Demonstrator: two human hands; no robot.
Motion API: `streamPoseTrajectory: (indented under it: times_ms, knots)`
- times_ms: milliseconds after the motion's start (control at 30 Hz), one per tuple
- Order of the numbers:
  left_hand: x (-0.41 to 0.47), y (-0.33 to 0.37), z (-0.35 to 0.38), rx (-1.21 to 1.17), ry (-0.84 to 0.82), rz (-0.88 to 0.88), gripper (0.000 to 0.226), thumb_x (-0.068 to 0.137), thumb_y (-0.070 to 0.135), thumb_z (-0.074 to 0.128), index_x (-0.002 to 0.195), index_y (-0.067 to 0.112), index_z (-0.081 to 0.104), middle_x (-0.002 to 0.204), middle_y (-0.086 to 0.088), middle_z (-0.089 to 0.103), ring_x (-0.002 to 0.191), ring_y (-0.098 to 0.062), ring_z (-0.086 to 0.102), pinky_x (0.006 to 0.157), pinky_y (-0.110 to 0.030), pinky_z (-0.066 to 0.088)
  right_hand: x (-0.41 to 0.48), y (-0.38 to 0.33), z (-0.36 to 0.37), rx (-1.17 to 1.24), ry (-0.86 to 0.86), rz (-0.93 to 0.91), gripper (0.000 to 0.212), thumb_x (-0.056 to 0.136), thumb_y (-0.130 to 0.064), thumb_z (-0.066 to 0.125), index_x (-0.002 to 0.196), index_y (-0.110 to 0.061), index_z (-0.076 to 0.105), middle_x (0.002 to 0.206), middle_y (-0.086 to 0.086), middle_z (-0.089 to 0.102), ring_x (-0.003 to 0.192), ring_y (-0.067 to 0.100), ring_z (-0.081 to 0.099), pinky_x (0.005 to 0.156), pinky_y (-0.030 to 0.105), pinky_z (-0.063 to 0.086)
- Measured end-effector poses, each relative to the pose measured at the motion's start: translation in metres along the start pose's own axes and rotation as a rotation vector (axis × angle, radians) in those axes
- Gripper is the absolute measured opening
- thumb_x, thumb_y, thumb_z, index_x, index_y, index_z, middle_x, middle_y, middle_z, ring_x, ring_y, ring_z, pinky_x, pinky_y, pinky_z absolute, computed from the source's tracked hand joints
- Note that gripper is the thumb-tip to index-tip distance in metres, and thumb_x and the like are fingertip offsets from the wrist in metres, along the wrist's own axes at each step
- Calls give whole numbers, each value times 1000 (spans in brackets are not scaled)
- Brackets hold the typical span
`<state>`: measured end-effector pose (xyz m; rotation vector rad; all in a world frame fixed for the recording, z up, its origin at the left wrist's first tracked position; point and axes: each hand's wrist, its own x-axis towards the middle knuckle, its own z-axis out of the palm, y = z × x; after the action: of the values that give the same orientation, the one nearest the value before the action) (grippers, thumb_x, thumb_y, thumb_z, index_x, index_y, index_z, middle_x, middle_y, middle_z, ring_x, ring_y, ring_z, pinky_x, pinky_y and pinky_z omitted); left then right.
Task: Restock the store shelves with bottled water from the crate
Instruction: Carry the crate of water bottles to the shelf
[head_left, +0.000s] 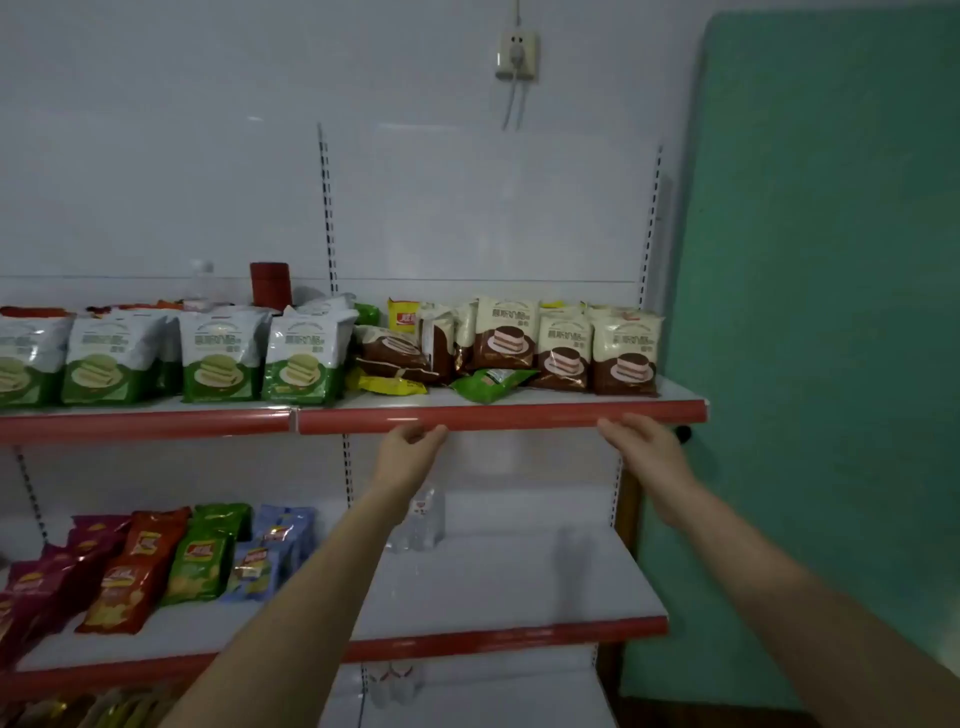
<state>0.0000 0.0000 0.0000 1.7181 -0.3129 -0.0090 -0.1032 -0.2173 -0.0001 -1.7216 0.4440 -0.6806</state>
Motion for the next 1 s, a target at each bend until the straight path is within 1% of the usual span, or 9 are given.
streamPoseTrajectory:
  times_ms: [67, 133, 267, 467, 600, 633, 767, 900, 1000]
  knots:
    - [2, -6, 16, -2, -71, 16, 26, 92, 21, 56, 112, 5, 60, 109, -12, 55, 105, -23, 51, 81, -28, 38, -2, 7, -9, 0, 57, -11, 55, 88, -26, 63, 135, -5, 46, 134, 7, 52, 122, 22, 50, 104, 35, 39]
    - [4, -14, 36, -17, -146, -8, 38, 92, 22, 55, 123, 0, 54, 119, -13, 56, 112, -25, 51, 87, -31, 38, -6, 18, -22, 1, 98, 11, 54, 88, -26, 62, 134, -4, 47, 133, 5, 52, 120, 21, 51, 102, 33, 40]
    - [6, -26, 85, -30, -310, -15, 50, 91, 29, 58, 132, 1, 48, 132, -15, 53, 120, -27, 50, 99, -37, 40, -22, 39, -47, -20, 281, 42, 51, 88, -25, 63, 130, 1, 50, 119, 12, 58, 103, 15, 54, 75, 14, 43]
    - [-14, -43, 167, -25, -627, -32, 43, 91, 24, 58, 126, 0, 52, 129, -13, 55, 120, -25, 52, 100, -35, 39, -71, 81, -94, -29, 581, 218, 50, 87, -27, 63, 128, -1, 51, 124, 13, 58, 116, 23, 56, 94, 29, 44]
    - [-52, -55, 221, -1, -842, -28, 45, 89, 25, 59, 128, 3, 52, 128, -13, 56, 119, -26, 52, 100, -36, 40, -126, 102, -125, -22, 802, 324, 44, 89, -25, 60, 123, 3, 54, 107, 10, 61, 99, 17, 59, 72, 18, 47]
    - [-65, -58, 234, 8, -893, -30, 45, 89, 25, 59, 128, 4, 53, 128, -12, 56, 119, -25, 52, 101, -36, 40, -143, 107, -133, -25, 861, 343, 42, 90, -26, 59, 122, 2, 54, 106, 10, 61, 99, 17, 59, 72, 17, 47]
    - [-128, -57, 283, 12, -1093, 4, 31, 88, 22, 60, 114, 5, 61, 115, -16, 62, 112, -24, 56, 95, -38, 43, -215, 118, -166, -75, 1063, 424, 46, 91, -30, 57, 125, 1, 52, 110, 10, 62, 104, 19, 60, 98, 36, 45]
    - [-202, -50, 323, 18, -1309, 27, 40, 86, 25, 62, 119, 2, 59, 123, -20, 59, 116, -33, 55, 100, -45, 41, -293, 123, -205, -92, 1262, 498, 49, 90, -34, 58, 127, -2, 52, 116, 10, 61, 112, 23, 58, 100, 40, 45]
    - [-264, -38, 351, 3, -1448, 57, 43, 87, 28, 63, 122, 4, 58, 124, -13, 60, 116, -27, 55, 104, -44, 41, -351, 124, -237, -90, 1401, 556, 54, 89, -38, 59, 130, -5, 50, 126, 11, 58, 117, 24, 55, 103, 41, 43]
